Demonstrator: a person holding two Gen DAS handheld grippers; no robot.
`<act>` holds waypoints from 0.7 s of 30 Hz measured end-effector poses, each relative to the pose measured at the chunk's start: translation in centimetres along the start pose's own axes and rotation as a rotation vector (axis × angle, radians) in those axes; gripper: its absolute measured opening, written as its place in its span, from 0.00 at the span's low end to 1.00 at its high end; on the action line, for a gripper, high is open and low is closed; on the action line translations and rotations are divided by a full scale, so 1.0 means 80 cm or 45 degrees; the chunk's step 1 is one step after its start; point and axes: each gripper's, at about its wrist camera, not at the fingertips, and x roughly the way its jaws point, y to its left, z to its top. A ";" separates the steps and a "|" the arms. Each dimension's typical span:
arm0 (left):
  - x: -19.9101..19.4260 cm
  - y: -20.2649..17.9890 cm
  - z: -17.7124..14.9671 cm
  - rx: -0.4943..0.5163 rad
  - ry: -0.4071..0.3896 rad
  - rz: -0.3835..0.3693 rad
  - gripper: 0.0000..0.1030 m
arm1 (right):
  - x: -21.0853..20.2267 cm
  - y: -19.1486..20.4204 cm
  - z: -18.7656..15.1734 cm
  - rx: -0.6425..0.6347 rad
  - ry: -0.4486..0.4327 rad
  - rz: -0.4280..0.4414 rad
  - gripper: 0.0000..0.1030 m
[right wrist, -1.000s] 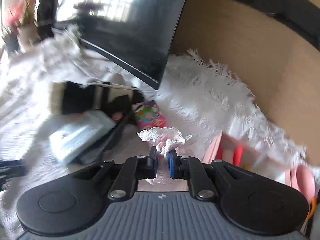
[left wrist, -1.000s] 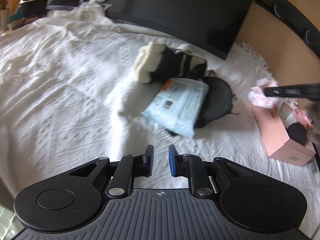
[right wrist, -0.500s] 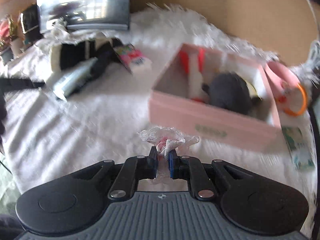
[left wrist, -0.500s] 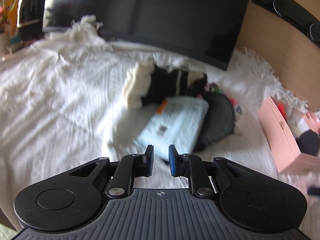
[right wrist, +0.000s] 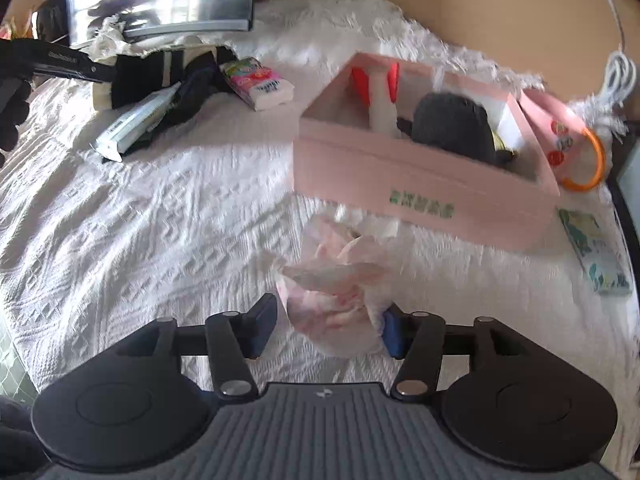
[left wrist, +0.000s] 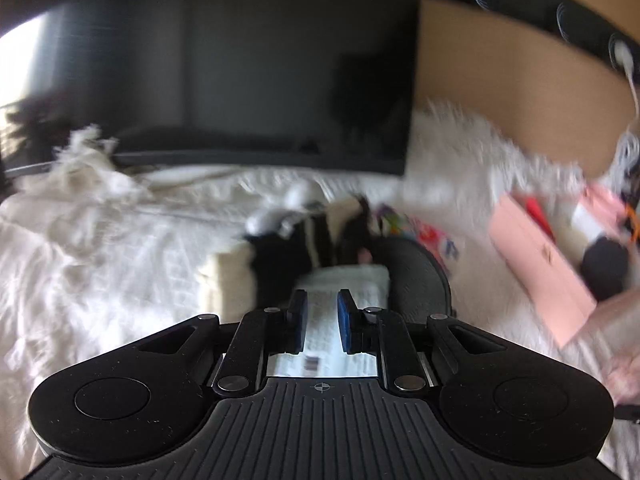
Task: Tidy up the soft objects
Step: 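Lower the tissue onto the blanket and open the right tool while the left tool grasps the wipes packet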
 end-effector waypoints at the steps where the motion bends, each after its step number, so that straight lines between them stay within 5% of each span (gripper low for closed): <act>1: 0.009 -0.007 -0.003 0.009 0.021 0.005 0.18 | 0.003 -0.001 -0.004 0.016 0.015 -0.004 0.55; 6: 0.046 -0.014 -0.020 -0.096 0.107 0.024 0.18 | 0.001 -0.004 -0.019 0.083 -0.032 -0.020 0.65; 10: 0.068 -0.029 -0.032 -0.031 0.176 -0.015 0.18 | 0.003 -0.001 -0.022 0.088 -0.047 -0.035 0.71; 12: 0.071 -0.035 -0.032 -0.004 0.165 -0.049 0.38 | 0.003 0.000 -0.024 0.104 -0.052 -0.055 0.76; 18: 0.073 -0.041 -0.037 0.084 0.133 -0.128 0.42 | 0.005 -0.003 -0.027 0.131 -0.058 -0.073 0.82; 21: 0.075 -0.030 -0.040 0.111 0.101 0.030 0.73 | 0.006 -0.004 -0.028 0.150 -0.053 -0.084 0.84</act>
